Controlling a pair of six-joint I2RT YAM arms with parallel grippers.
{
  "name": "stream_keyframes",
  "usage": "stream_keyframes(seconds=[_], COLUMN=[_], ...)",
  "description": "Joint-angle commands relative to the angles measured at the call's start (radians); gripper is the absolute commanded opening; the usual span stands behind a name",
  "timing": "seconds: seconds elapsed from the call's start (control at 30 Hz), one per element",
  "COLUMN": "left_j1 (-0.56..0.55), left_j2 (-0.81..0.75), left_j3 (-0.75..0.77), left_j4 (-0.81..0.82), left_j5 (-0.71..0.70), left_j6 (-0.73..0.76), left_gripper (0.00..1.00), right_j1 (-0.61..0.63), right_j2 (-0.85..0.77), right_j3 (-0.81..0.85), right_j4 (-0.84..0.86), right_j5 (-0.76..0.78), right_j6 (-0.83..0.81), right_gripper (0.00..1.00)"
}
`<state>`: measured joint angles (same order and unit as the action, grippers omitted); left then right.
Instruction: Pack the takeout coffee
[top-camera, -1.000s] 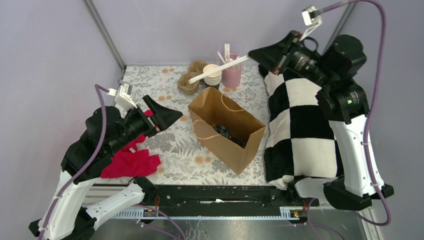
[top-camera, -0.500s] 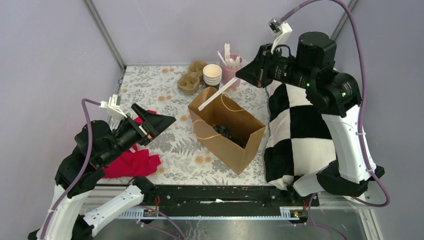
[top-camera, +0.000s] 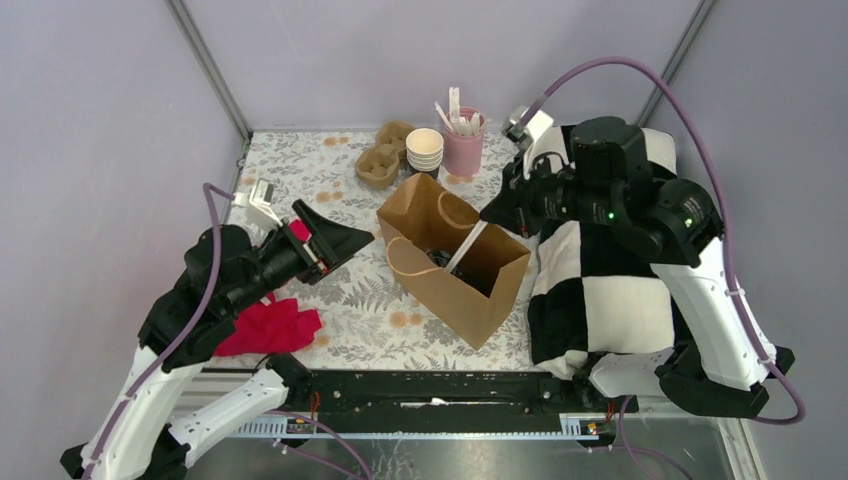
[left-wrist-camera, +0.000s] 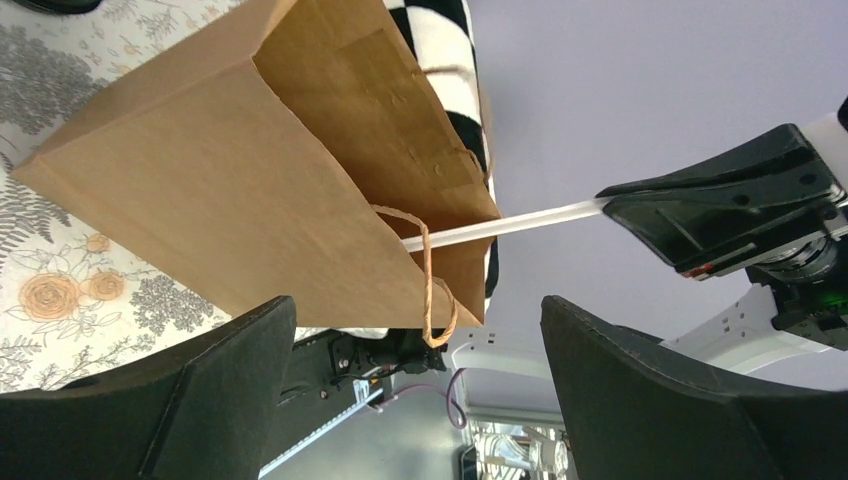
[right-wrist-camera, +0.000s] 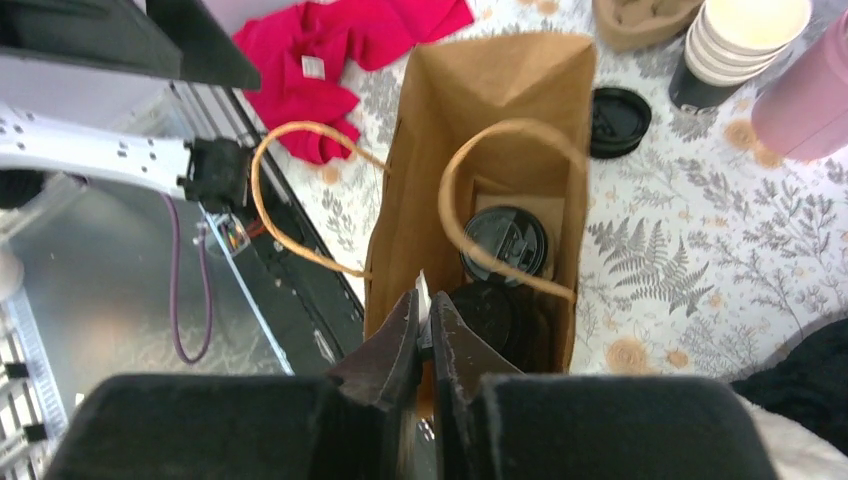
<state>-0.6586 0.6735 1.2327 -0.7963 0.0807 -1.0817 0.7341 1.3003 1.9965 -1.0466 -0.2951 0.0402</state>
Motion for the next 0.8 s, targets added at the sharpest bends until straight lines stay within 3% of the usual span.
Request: stream_keyframes(seconds=[0.0,0.3,0.67,0.77], left_j1=[-0.004,-0.003,-0.003,-0.003], left_j2=[0.048,-0.021,-0.052,-0.051], left_j3=[0.019,-0.020,-0.044,-0.046], left_j4=[0.072,0.057,0.053,0.050], left_j5=[0.072,0.022,0.021,0.030], left_j6=[0.010,-0.020,-0.026,-0.024], left_gripper=[0.95,0.95,0.95,0.95], right_j1=[0.043,0.111,0.229,0.230], right_j2=[-0.018,0.131,0.202,0.177], right_j3=[-0.053,0.036,0.000,-0.042], right_j4=[-0.011,-0.036,0.013,0.063], right_j5=[0.024,0.065,0.253,0.273], right_j6=[-0.069,-0.046,0.019,0.033], right_gripper=[0.07,0.00,0.03,0.12])
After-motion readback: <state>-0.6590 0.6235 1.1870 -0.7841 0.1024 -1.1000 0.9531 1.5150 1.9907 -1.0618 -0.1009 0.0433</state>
